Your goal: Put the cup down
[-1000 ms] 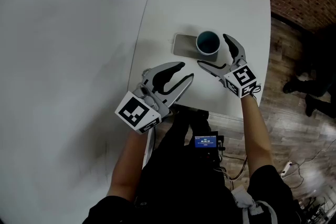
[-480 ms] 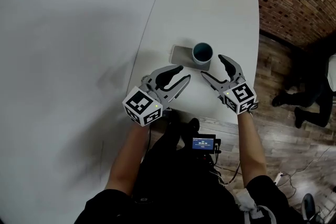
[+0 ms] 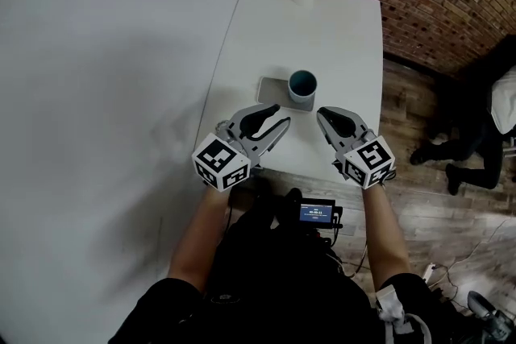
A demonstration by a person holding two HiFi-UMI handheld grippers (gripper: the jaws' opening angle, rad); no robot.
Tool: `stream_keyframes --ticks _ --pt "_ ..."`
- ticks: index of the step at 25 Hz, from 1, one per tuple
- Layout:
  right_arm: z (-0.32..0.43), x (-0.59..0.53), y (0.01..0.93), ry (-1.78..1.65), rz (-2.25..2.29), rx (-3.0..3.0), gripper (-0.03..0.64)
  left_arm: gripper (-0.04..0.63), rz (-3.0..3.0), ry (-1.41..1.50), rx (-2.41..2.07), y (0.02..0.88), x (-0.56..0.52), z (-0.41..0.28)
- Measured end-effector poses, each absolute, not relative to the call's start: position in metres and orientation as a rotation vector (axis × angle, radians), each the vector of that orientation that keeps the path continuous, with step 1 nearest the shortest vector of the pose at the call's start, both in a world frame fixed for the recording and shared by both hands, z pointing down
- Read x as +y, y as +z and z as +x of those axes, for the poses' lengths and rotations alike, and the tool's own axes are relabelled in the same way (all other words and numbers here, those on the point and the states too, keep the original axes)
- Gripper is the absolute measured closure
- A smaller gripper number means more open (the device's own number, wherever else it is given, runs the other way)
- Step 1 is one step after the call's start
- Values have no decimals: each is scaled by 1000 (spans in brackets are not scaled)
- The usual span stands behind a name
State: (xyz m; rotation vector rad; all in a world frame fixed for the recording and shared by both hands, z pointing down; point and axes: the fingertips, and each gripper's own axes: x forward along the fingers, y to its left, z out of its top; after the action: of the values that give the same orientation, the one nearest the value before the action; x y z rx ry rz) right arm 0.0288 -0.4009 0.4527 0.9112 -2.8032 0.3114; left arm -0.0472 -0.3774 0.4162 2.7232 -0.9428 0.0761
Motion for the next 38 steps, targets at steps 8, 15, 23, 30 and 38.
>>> stream_keyframes --ticks 8,15,23,30,38 --pt "32 -381 442 352 934 -2806 603 455 2744 83 -916 411 -368 -46" --pt "39 -370 445 434 1002 -2807 603 456 2739 83 -878 417 -352 -45" --pt "36 -361 443 436 993 -2809 603 456 2741 76 -879 416 -345 -45" --pt "32 -360 439 427 993 -2816 603 456 2736 64 -884 416 -345 -44" --pt "32 -359 440 407 1003 -2807 603 456 2734 48 -875 417 -344 -43"
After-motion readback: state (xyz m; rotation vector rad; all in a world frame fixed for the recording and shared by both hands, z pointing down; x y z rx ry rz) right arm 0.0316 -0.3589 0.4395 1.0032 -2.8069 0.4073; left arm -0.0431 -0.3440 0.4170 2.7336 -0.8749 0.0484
